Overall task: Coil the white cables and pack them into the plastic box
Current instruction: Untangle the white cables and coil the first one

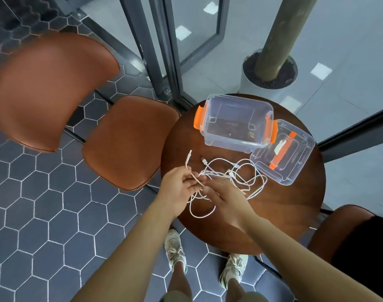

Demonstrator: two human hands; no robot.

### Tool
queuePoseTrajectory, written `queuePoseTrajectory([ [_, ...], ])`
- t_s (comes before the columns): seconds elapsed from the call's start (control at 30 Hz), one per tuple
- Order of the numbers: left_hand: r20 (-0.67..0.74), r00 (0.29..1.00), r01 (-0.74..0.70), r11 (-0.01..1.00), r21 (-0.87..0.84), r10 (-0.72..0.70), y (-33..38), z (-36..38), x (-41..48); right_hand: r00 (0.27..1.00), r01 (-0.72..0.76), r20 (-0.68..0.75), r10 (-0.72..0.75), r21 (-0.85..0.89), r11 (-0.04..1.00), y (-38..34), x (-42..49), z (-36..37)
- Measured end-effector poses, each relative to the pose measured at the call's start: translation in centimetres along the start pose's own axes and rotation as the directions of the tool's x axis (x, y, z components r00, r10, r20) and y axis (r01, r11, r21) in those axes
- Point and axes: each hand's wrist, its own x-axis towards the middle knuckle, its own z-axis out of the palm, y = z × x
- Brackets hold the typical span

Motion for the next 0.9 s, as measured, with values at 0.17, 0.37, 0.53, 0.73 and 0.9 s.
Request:
queuePoseTrajectory([
  [0.17, 0.090, 0.995, 0.061, 0.986, -0.153, -0.048, 1.8, 1.3, -1.9, 1.000, 0.001, -0.016, -0.001, -0.012, 1.000, -1.1, -1.1, -1.0],
  [0.37, 0.191, 0.979, -0.022, 0.976, -0.216, 0.065, 4.9, 2.6, -5.6, 0.999, 0.015, -0.047, -0.018, -0.052, 0.999, -2.0, -2.4, -4.1],
  [0.53, 0.226, 0.963, -0.097, 0.969, -0.228, 0.150, 7.7, 3.2, -8.1, 0.998, -0.030, 0.052, 0.018, 0.234, 0.972, -1.0, -2.9, -7.9],
  [0.73, 0.342, 0.930, -0.133, 0.991, -0.026, 0.134, 8.0, 3.9, -10.6, 1.000, -0.022, -0.004, 0.022, -0.109, 0.994, -4.7, -1.6, -11.4],
  [0.9, 0.429, 0.903, -0.240, 0.861, 0.448, 0.029, 7.1, 4.2, -11.3, 0.993, -0.080, -0.097, 0.071, -0.086, 0.993, -9.1, 1.4, -12.7],
])
